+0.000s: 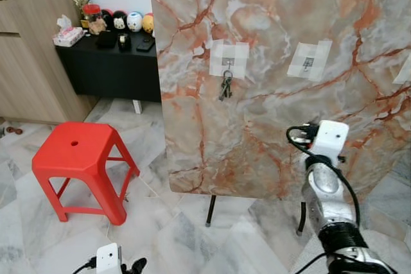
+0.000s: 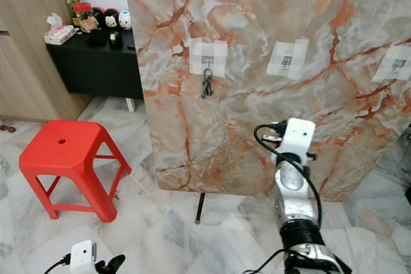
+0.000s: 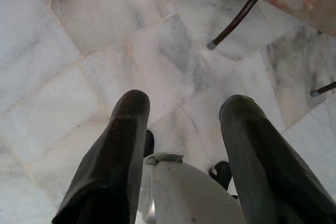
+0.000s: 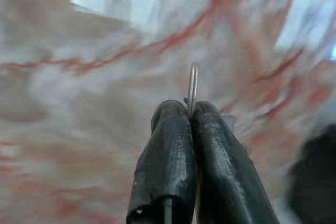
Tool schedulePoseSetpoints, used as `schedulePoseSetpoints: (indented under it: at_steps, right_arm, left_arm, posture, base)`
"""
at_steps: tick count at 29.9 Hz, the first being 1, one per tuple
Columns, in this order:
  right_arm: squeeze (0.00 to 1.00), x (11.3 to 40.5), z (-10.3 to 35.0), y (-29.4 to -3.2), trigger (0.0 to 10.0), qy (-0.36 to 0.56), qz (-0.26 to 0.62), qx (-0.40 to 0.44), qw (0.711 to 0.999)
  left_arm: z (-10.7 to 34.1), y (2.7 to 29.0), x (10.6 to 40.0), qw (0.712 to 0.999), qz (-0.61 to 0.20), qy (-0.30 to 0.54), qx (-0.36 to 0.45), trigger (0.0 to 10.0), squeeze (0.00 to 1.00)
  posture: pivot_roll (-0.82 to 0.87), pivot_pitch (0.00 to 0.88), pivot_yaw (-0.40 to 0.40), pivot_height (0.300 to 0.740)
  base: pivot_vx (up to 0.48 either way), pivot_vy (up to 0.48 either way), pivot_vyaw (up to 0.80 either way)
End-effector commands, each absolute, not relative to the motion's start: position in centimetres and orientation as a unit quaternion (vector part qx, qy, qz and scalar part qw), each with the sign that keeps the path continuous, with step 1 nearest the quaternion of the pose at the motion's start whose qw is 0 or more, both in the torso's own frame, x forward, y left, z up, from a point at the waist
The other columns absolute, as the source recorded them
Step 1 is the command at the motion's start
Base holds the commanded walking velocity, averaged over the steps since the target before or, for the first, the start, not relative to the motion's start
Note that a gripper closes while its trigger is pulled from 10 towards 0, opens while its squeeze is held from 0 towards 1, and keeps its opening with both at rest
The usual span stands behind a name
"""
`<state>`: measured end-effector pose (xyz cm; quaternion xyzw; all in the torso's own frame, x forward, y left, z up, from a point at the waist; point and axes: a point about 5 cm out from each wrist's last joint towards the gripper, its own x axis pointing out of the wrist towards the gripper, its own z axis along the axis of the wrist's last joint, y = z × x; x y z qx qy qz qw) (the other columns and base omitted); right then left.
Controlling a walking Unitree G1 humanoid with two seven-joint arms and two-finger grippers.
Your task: Hang keys on a hook
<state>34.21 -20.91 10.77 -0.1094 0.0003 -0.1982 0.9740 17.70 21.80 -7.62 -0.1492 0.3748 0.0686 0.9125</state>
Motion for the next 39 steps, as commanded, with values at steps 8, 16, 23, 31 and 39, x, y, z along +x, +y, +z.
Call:
schedulePoseSetpoints:
  at_steps: [8, 16, 23, 31, 39]
  right_arm:
    - [0.0, 34.0, 11.1, -20.3, 10.0, -0.031, -0.206, -0.211, 0.955]
    - [0.0, 33.9, 10.5, -20.3, 10.0, -0.028, -0.234, -0.214, 0.948]
    - [0.0, 33.7, 10.4, -20.2, 10.0, -0.031, -0.232, -0.221, 0.947]
    - [0.0, 33.6, 10.0, -20.1, 10.0, -0.028, -0.234, -0.219, 0.947]
    - [0.0, 33.6, 10.0, -20.0, 10.0, -0.029, -0.235, -0.215, 0.948]
  left_arm:
    - [-7.6, 21.6, 17.8, 0.913, 0.068, 0.367, -0.165, 10.0, 0.0]
    - [-7.6, 21.4, 17.9, 0.914, 0.061, 0.367, -0.165, 10.0, 0.0]
    - [-7.5, 21.4, 18.0, 0.914, 0.055, 0.368, -0.164, 10.0, 0.0]
    - [-7.6, 21.1, 17.8, 0.913, 0.051, 0.369, -0.165, 10.0, 0.0]
    - [-7.7, 20.9, 17.8, 0.914, 0.044, 0.371, -0.16, 10.0, 0.0]
  posture:
    - [0.12, 0.0, -0.054, 0.74]
    - [0.13, 0.0, -0.043, 0.74]
    - [0.12, 0.0, -0.041, 0.74]
    - [0.12, 0.0, -0.041, 0.74]
    - [0.13, 0.0, -0.047, 0.74]
  base:
    - [0.0, 0.0, 0.0]
    - [0.184, 0.0, 0.0]
    - [0.312, 0.0, 0.0]
    - [0.32, 0.0, 0.0]
    - [0.0, 0.0, 0.0]
